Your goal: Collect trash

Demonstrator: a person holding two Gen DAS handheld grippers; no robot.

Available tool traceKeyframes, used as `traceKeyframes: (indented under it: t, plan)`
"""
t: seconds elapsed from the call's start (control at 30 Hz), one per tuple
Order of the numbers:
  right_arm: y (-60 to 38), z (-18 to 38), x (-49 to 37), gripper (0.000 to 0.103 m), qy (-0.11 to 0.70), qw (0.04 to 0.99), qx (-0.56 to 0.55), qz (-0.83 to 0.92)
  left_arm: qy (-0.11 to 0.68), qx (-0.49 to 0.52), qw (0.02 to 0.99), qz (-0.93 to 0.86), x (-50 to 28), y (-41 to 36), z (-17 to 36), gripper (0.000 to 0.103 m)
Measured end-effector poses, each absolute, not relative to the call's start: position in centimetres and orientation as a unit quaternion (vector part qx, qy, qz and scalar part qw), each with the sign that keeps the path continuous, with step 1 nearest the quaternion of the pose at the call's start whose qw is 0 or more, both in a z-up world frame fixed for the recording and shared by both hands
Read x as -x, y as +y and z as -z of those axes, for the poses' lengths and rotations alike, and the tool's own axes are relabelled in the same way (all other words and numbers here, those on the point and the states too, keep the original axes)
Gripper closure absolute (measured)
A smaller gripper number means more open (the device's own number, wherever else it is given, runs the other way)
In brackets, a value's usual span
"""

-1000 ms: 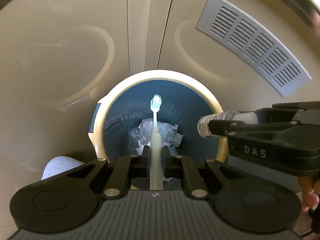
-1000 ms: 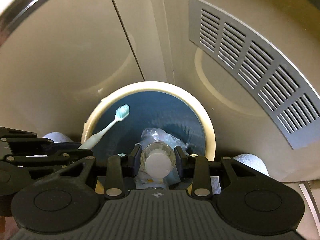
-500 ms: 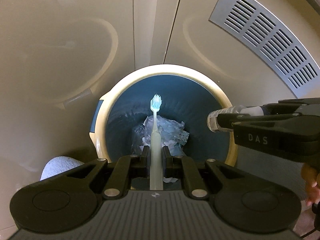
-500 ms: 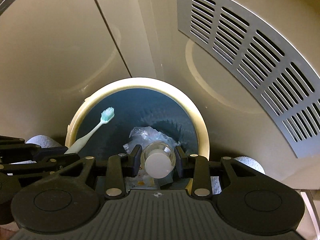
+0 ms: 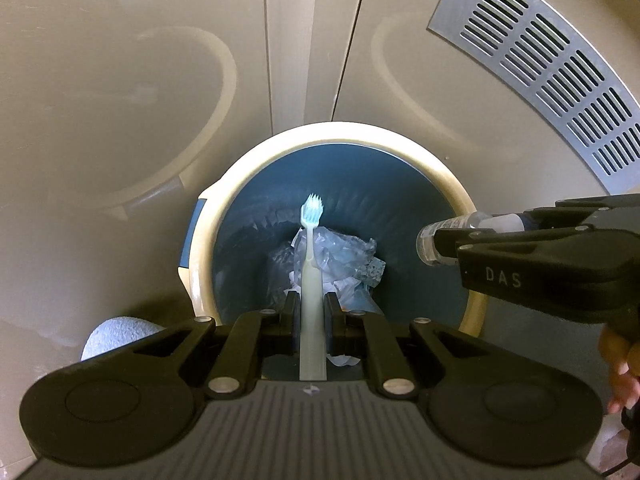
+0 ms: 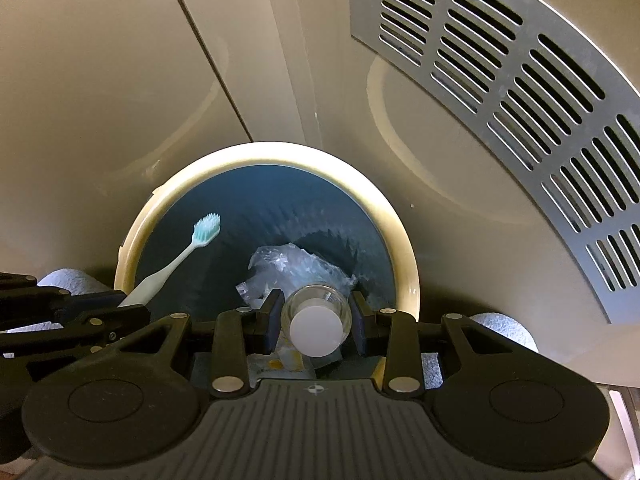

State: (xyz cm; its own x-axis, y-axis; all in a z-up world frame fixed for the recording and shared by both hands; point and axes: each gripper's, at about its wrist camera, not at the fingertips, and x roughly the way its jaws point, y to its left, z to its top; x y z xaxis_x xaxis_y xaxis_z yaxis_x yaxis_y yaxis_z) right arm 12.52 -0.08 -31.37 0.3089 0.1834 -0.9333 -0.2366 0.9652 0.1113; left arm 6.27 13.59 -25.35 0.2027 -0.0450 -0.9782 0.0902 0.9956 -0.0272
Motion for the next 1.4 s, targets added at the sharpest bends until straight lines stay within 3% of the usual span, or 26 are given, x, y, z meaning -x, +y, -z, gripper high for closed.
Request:
traceKeyframes:
  t: [0.3,0.33,0.37,0.4,0.43,0.47,0.87,0.97,1.07,1.4]
  plan:
    - [-0.4,31.3,-13.2,0.065,0.571,0.812,0.021,-0.116,0.624,-0.019,0.78,0.04,-6.4,13.6,25.1,0.088]
    - [-0.7,31.1,-13.4,0.065,0.568,0.815,0.015,-0.117,0.621,-0.016,0.782,0.043,-6.4,13.6,24.9,0.071]
    - [-0.9,30.9,-13.5,0.057,0.563,0.818,0.003,-0.122,0.619,-0.013,0.784,0.045,-6.3,13.6,24.7,0.054]
    - [-1.3,30.7,-13.5,0.049,0.558,0.82,-0.007,-0.125,0.616,-0.011,0.786,0.043,-6.2,13.6,24.5,0.016]
    - [-1.6,30.3,-13.5,0.035,0.553,0.823,-0.017,-0.127,0.608,-0.012,0.793,0.035,-6.0,13.6,24.1,0.004]
    - [-2.0,29.9,-13.4,0.029,0.547,0.827,-0.024,-0.129,0.594,-0.016,0.803,0.031,-5.6,13.6,23.6,0.0]
    - [-4.2,22.1,-6.3,0.019,0.498,0.853,-0.036,-0.153,0.542,-0.021,0.84,0.003,0.7,14.0,15.6,0.0]
    - [-3.6,20.9,-3.6,0.01,0.48,0.864,-0.019,-0.147,0.532,0.014,0.846,-0.013,2.7,14.4,14.4,0.0]
    - [-3.6,20.5,-1.6,0.001,0.473,0.87,-0.008,-0.139,0.527,-0.018,0.849,-0.025,3.6,13.6,13.6,0.0]
    - [-4.3,19.0,2.0,0.0,0.445,0.89,-0.008,-0.101,0.51,-0.039,0.859,-0.017,6.1,12.9,11.1,0.0]
